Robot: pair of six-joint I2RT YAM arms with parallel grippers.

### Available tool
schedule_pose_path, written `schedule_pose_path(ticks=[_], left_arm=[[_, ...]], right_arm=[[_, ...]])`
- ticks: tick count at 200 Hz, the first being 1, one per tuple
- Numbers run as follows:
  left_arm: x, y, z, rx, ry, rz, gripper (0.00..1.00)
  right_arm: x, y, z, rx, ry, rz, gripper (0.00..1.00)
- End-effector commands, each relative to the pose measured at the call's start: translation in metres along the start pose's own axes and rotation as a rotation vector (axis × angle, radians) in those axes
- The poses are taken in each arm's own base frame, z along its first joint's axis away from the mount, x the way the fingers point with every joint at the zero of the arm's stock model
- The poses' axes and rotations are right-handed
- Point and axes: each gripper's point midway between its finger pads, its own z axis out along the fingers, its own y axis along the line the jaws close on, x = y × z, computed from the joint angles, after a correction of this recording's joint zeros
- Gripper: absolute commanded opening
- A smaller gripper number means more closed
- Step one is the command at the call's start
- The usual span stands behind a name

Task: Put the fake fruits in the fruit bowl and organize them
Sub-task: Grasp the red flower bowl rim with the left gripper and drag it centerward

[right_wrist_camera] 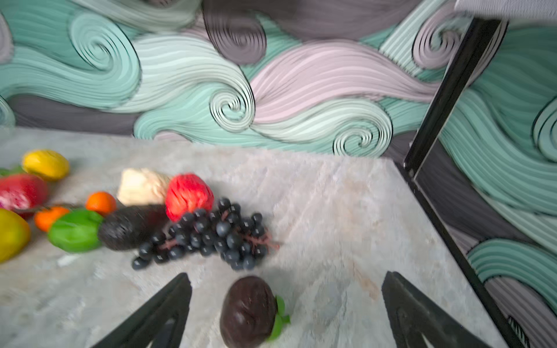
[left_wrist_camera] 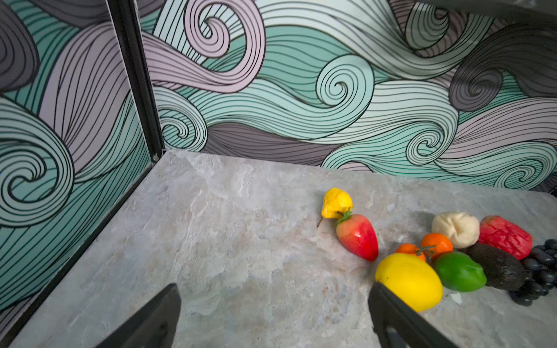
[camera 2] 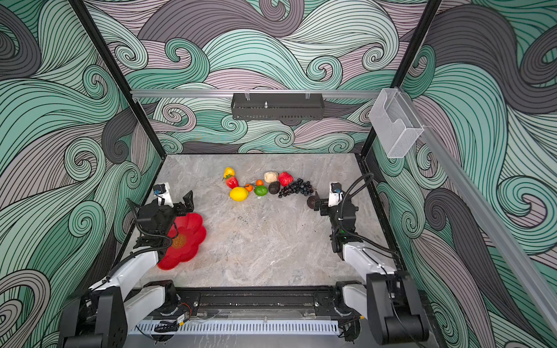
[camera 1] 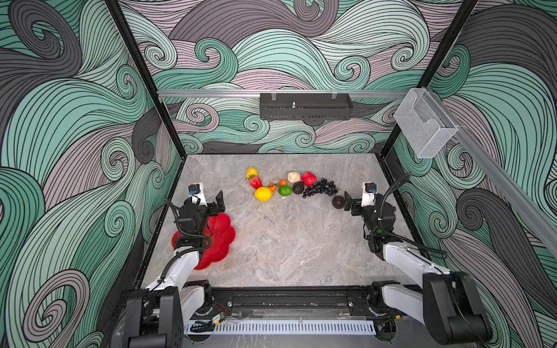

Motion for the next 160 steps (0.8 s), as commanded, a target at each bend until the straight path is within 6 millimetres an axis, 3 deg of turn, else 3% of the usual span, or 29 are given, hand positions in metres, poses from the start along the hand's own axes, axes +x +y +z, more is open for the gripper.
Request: schedule_pose_path(ticks=[1,18,40,68,83,101,119,160], left_arm=[[-0.009,0.000,-0.003,-0.061,0.068,-0.079,0.99],[-0.022,-0.004,-0.008,-0.066,0.106,-0.217,0.99],[-0.026,0.007,-0.022,-0.187,0.196,-0.434,0.99],[-0.017,0.017,-0.055,-0.319,0.348,-0.538,0.99],[-0.004,0.029,-0.083,-0.439,0.426,-0.626,0.99],[-0.002,0.016,-0.090,-0.349,0.510,-0.562,0.99],[0.017,0.010,-0.097,-0.342,0.658,-0.530,0.99],[0.082,-0.023,-0.097,-0.251,1.045,-0.594,0.99]], right_arm=[[-0.022,0.024,-0.013,-0.094,-0.017,0.018,0.99],[-0.032,0.037,-0.020,-0.131,-0.011,0.068,0.99],[-0.026,0.023,-0.023,-0.032,0.071,0.311,0.99],[-0.009,0.036,-0.035,-0.081,0.248,0.417,0.99],[0.006,0.032,-0.046,-0.015,0.360,0.527,0.99],[0.028,0.026,-0.059,0.075,0.476,0.645,0.99],[0.034,0.048,-0.060,-0.045,0.525,0.663,0.99],[0.036,0.089,-0.067,-0.272,0.619,0.718,0.99]])
